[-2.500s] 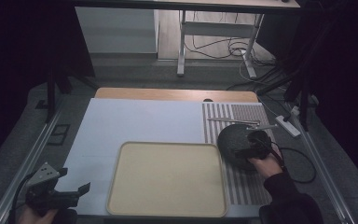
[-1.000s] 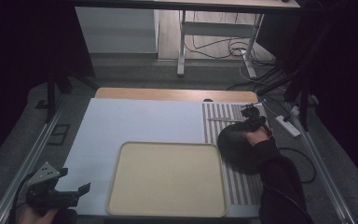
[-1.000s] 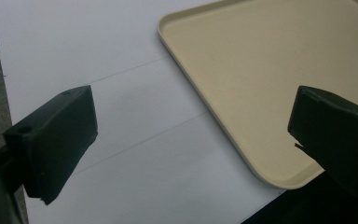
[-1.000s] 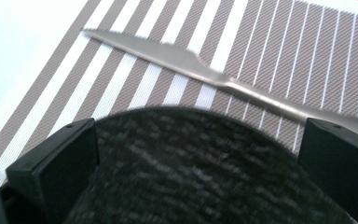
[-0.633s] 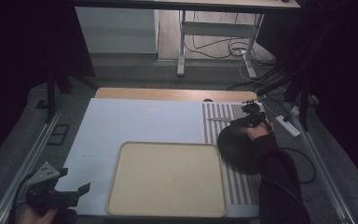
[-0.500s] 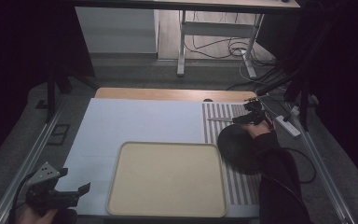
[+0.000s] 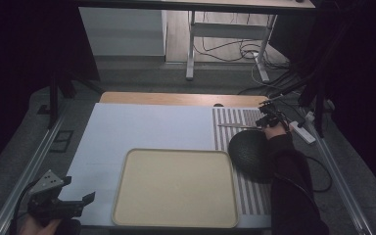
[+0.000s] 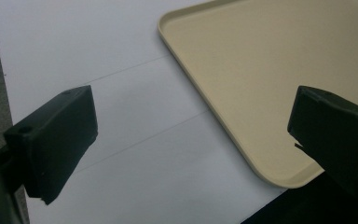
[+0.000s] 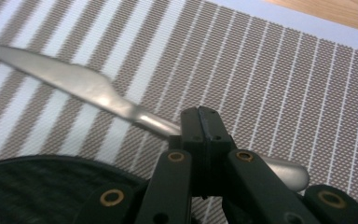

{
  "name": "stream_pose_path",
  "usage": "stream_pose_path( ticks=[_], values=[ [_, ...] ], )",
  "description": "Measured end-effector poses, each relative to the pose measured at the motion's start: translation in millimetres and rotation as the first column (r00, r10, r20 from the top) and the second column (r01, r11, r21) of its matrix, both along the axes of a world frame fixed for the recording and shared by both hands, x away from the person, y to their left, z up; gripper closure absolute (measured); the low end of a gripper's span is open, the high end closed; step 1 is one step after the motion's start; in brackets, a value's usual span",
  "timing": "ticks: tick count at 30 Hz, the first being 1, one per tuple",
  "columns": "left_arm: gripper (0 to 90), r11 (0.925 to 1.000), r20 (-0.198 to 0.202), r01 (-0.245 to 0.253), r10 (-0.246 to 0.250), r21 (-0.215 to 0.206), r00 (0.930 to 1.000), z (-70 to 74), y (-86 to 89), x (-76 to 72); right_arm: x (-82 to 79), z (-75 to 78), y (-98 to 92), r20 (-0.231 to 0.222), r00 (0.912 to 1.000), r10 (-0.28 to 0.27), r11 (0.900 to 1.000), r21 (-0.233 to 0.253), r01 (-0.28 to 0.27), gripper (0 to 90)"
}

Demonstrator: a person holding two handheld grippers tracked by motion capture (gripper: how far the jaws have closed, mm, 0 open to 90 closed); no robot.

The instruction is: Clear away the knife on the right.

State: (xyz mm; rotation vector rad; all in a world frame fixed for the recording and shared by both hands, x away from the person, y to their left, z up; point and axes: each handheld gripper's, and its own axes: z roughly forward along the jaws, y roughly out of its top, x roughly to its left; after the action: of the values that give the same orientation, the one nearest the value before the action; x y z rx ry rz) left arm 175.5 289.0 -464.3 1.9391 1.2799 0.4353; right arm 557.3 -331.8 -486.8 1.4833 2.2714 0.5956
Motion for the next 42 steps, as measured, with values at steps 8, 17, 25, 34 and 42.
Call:
stream_pose_path(
  ticks=[8, 17, 25, 34, 42],
  values=[
    [2.0, 1.0, -0.001, 0.003, -0.003, -0.001, 1.0, 0.0, 0.1, 0.0, 9.3, -13.5, -7.8, 0.033, 0.9978, -0.057, 0.997, -0.048, 0.059, 90.0],
    [2.0, 0.9986, -0.001, -0.012, 0.012, -0.051, 0.9999, -0.4, 5.5, -0.7, -0.9, -9.2, -33.1, -0.054, 0.9961, -0.069, 0.997, -0.022, 0.068, 90.0],
    [2.1, 0.9996, 0.005, -0.001, 0.001, -0.028, 1.0, 0.2, 2.8, -0.8, -11.0, -2.6, -46.4, -0.185, 0.9827, 0.004, 1.0, -0.026, -0.009, 90.0],
    [2.1, 0.9996, 0.007, 0.002, -0.002, -0.027, 1.0, 0.1, 2.5, -0.8, -8.1, 12.8, -37.4, -0.107, 0.9943, -0.003, 0.998, 0.068, 0.011, 69.7],
    [2.1, 0.9996, 0.008, 0.002, -0.002, -0.027, 1.0, 0.1, 2.5, -0.8, 3.0, 11.7, -10.4, -0.061, 0.9981, -0.011, 0.997, 0.07, 0.015, 21.5]
  ],
)
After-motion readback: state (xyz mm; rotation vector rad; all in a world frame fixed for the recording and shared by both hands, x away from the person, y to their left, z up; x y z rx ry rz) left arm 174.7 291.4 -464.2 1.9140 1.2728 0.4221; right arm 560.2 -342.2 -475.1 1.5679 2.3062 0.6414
